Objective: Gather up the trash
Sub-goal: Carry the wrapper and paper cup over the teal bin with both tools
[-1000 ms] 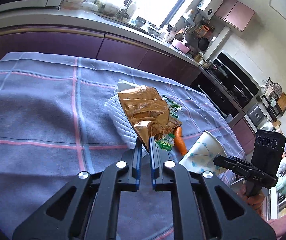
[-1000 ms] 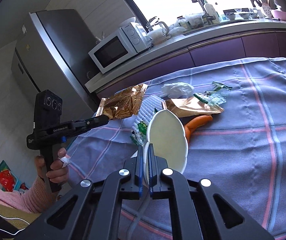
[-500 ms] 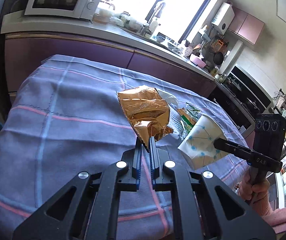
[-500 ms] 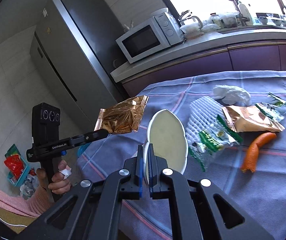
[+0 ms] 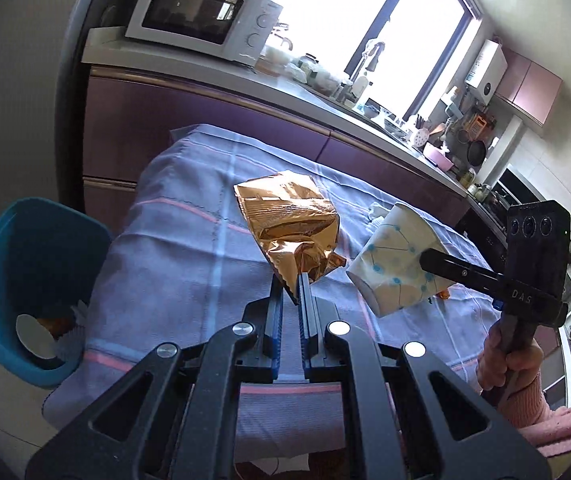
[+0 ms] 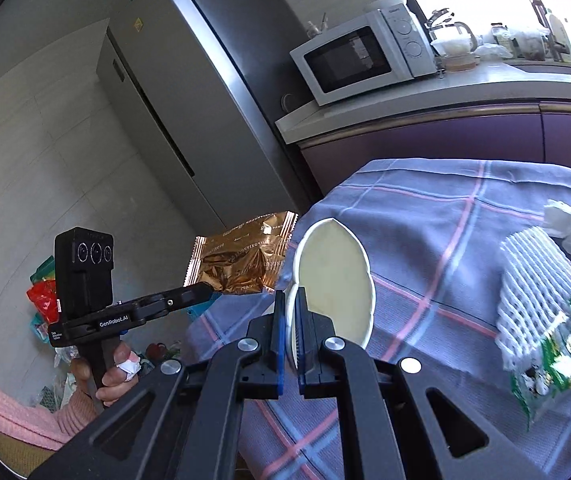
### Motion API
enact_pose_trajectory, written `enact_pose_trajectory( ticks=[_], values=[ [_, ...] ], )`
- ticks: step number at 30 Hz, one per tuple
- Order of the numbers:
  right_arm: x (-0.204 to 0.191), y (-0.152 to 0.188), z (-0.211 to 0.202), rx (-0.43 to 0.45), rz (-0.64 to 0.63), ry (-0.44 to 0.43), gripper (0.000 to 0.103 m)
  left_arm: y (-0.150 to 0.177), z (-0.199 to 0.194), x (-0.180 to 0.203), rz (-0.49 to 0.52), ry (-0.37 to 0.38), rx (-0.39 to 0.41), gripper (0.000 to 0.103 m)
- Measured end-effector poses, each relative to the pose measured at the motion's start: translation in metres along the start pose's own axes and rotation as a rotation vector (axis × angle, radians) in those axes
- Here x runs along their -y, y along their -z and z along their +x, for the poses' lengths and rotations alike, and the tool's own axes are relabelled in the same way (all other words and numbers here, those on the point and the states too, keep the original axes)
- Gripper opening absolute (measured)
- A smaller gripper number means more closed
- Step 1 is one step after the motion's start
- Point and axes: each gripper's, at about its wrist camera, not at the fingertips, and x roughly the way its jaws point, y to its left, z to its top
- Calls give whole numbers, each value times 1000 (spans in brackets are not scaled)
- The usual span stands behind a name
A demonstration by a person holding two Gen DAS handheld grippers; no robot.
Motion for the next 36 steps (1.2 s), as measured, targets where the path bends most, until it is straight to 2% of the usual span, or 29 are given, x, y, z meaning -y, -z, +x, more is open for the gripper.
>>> enact_pose_trajectory(
  ticks=[20, 28, 36],
  values=[
    [-64, -46, 105, -107, -134, -157, 4, 4, -82, -98, -165, -223, 131, 8],
    [-92, -56, 141, -141, -188, -171, 4, 13, -95, -134, -235, -302, 135, 8],
    [-112, -57, 184, -200, -203, -172, 4, 22, -87, -163, -302, -360, 104, 8]
  ],
)
